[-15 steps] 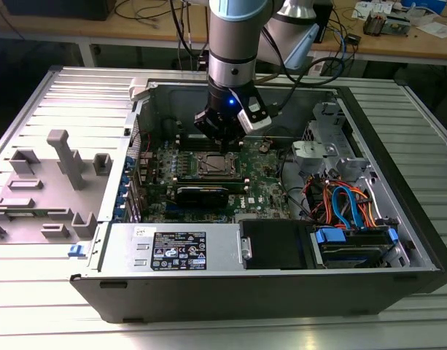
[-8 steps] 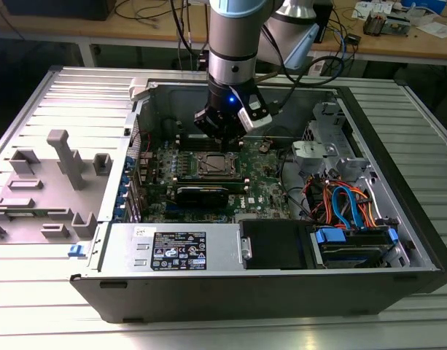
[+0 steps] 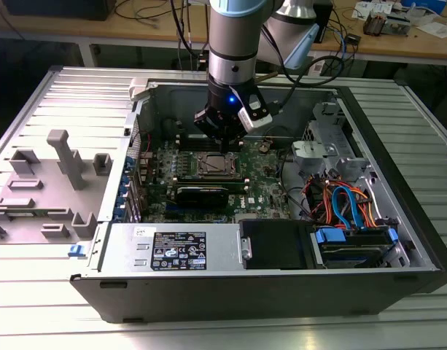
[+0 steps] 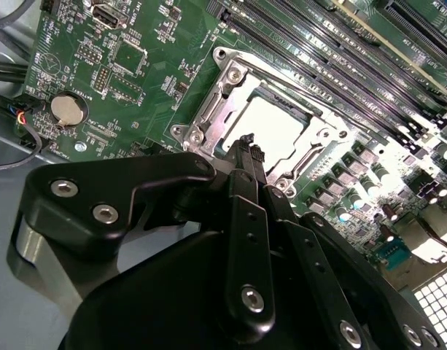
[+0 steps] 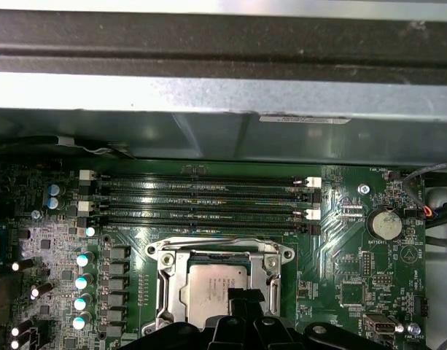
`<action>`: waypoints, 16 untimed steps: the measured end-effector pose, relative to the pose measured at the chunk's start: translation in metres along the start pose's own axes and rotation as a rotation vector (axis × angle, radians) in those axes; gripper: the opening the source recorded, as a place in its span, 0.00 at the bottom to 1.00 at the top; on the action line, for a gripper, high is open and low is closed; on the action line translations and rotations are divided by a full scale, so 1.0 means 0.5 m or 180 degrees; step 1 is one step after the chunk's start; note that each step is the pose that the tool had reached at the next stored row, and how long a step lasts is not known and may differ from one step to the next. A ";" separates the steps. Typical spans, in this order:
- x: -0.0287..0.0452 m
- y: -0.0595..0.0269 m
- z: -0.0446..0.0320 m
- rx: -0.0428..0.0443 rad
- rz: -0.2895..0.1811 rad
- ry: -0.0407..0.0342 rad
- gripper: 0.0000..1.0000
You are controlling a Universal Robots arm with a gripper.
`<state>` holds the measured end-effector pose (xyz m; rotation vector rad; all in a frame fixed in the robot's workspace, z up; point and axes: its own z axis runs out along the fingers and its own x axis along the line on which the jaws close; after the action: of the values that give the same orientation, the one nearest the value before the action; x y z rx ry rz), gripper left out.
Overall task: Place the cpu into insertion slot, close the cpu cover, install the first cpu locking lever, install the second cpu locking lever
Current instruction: 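Install the second cpu locking lever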
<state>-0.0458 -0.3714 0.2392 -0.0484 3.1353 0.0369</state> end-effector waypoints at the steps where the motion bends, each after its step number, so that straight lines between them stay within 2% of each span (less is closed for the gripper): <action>1: 0.000 0.000 0.000 0.0000 0.0000 0.0000 0.11; 8: 0.000 0.000 -0.003 0.0001 0.0000 0.0000 0.11; 11: 0.000 -0.009 -0.003 0.0015 -0.0001 0.0007 0.11; 16: 0.001 -0.030 -0.002 0.0017 -0.0002 0.0007 0.11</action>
<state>-0.0458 -0.3865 0.2399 -0.0494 3.1374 0.0285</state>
